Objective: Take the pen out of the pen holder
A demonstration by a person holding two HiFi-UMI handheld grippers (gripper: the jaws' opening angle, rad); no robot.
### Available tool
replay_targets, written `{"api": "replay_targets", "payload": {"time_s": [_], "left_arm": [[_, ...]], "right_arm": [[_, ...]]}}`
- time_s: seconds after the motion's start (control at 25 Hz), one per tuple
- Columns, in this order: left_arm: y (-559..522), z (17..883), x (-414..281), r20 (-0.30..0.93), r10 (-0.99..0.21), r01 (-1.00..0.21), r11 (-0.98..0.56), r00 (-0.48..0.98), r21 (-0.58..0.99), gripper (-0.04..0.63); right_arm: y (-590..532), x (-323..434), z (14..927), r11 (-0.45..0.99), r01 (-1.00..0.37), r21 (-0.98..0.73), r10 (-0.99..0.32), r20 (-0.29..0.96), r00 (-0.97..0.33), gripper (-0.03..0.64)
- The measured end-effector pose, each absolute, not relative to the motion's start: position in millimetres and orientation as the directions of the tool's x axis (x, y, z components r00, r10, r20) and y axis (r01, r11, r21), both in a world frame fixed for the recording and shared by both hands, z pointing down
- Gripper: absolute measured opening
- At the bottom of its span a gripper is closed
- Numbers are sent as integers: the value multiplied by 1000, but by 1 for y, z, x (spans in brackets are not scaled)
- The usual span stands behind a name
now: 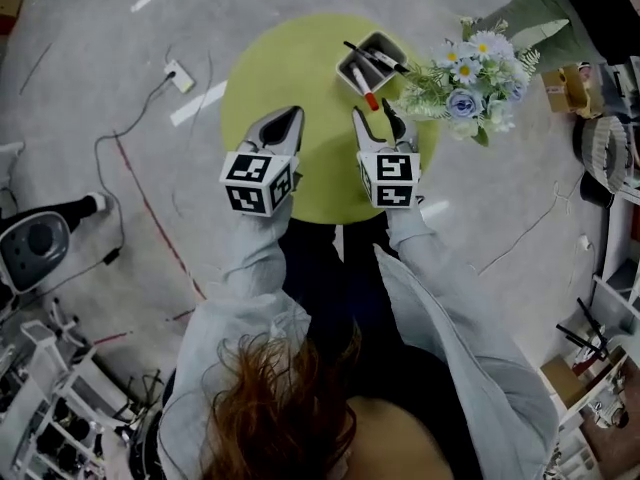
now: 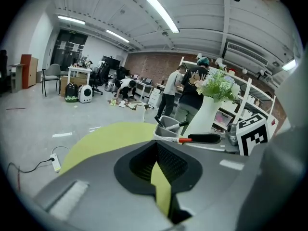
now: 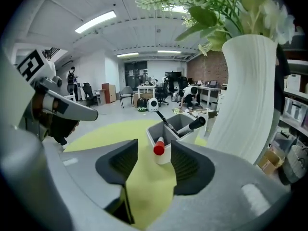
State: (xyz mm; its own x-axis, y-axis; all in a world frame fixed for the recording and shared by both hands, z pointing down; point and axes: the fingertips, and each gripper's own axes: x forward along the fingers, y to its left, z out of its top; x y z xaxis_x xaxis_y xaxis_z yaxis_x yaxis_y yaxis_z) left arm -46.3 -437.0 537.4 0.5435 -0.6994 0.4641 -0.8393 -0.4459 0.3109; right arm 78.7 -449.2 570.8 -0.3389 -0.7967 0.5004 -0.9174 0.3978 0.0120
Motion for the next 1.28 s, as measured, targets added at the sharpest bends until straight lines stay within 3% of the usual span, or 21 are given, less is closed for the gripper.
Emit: {"api": "replay_targets", "payload": {"time_s": [0.28, 0.4, 1.28], "left_arm": [[-440, 555, -48, 470, -694, -838, -441, 545, 322, 18], [-439, 559, -48, 471, -689, -835, -445, 550, 325, 18], [-422, 541, -51, 468, -689, -833, -471, 553, 292, 18]], "right_arm": [[-463, 76, 578, 396, -918, 21, -801, 496, -334, 161], [-465, 78, 581, 372, -928, 37, -805, 510, -303, 75], [-451, 86, 557, 370, -927, 54, -828, 471, -303, 69]]}}
